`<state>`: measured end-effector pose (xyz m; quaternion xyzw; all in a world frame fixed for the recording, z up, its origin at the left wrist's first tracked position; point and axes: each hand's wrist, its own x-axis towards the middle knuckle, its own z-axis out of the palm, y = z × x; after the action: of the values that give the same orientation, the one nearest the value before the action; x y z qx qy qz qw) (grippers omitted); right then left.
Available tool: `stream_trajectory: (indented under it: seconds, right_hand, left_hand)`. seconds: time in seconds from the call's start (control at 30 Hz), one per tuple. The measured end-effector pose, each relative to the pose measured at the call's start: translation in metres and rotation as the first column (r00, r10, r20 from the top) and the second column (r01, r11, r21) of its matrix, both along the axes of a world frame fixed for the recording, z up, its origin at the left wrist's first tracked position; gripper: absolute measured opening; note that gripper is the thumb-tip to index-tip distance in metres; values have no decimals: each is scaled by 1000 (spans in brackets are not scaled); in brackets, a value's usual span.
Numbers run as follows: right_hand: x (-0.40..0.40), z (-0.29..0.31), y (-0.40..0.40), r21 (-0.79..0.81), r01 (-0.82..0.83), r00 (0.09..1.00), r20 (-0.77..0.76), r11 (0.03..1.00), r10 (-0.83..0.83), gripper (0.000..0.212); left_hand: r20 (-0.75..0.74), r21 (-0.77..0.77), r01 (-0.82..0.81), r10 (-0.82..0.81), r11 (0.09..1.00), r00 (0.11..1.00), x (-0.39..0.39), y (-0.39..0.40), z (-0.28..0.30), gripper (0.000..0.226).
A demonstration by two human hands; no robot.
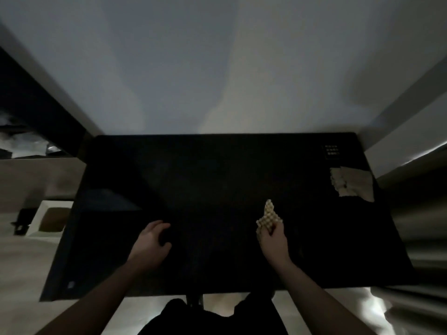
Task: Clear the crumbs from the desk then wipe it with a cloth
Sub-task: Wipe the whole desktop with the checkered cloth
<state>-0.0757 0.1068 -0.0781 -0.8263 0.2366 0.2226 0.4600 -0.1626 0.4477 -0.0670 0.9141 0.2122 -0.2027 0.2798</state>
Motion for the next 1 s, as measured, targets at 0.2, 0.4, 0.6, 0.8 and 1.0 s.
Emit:
stream_trajectory:
  seconds: [0.2, 0.4, 0.6, 0.8, 1.0]
  right_hand:
    - [6, 33, 56, 56, -35, 999, -26, 998, 36, 23]
    - [26, 29, 85, 12, -172, 984, 42, 985, 172, 9]
    - [45, 39, 140, 24, -208, 970, 137, 978, 203, 12]
    - [60, 40, 227, 8, -194, 949, 255, 981, 186, 21]
    - [51, -4, 333, -98, -377, 855, 345, 921, 386, 30]
  left_hand:
    - [-10, 62, -109, 110, 992, 994, -38, 58, 0, 61]
    - [-15, 75, -220, 221, 973, 975, -64, 82, -7, 59]
    - [-18, 163, -234, 240, 958, 971, -56, 160, -8, 60]
    - [-61, 180, -268, 282, 947, 957, -21, 258, -30, 69]
    - [-71, 135, -237, 248, 962, 966, 14, 329, -60, 70]
